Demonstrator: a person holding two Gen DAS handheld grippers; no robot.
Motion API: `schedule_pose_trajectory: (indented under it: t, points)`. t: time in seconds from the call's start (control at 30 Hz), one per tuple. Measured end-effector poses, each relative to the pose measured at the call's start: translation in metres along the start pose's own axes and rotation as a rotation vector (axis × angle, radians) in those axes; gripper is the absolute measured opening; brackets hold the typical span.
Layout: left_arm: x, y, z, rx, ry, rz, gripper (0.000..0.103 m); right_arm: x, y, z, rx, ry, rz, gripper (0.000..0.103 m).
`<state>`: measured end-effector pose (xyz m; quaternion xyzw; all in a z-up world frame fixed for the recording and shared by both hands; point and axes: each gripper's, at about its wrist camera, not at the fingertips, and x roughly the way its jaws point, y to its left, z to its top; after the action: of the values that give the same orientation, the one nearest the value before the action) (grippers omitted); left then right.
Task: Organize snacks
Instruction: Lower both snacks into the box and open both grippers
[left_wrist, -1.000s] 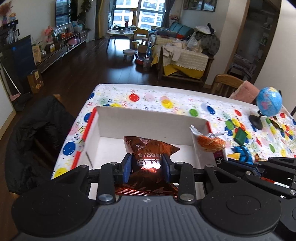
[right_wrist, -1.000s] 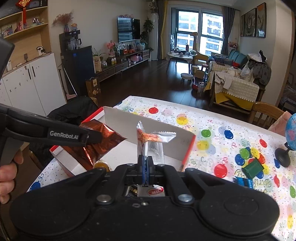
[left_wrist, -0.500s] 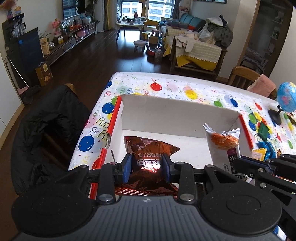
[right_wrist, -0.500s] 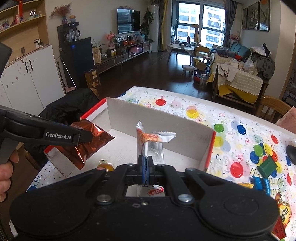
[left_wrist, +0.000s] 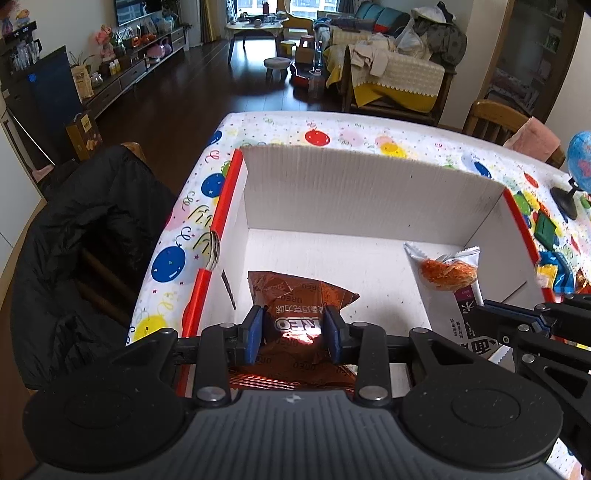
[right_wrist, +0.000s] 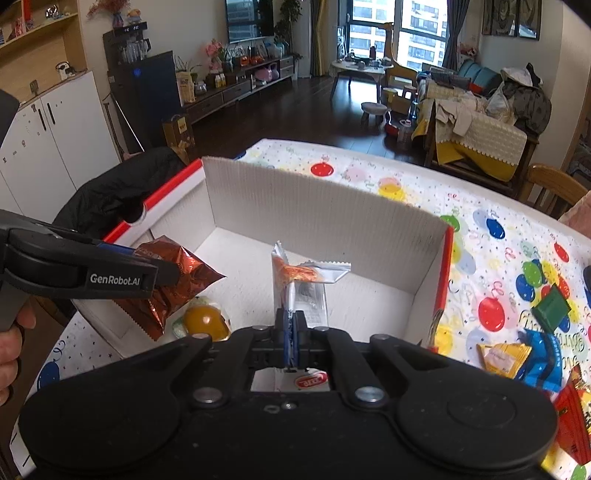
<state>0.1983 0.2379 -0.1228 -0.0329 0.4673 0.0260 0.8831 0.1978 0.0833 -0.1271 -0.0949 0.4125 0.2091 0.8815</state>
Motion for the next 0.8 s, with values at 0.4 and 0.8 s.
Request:
schedule_pose_trajectory:
  t: [0.4,0.8]
  points:
    - [0.005,-0.003,-0.008,0.015,0.022,-0.003,0.05,-0.003,0.004,-0.004,0.021,0.003,0.002,0.015]
    - [-0.019,-0.006,-0.01,0.006,-0.016,-0.005,0.067,-0.023,0.001,-0.008,0.05,-0.037,-0.011,0.036]
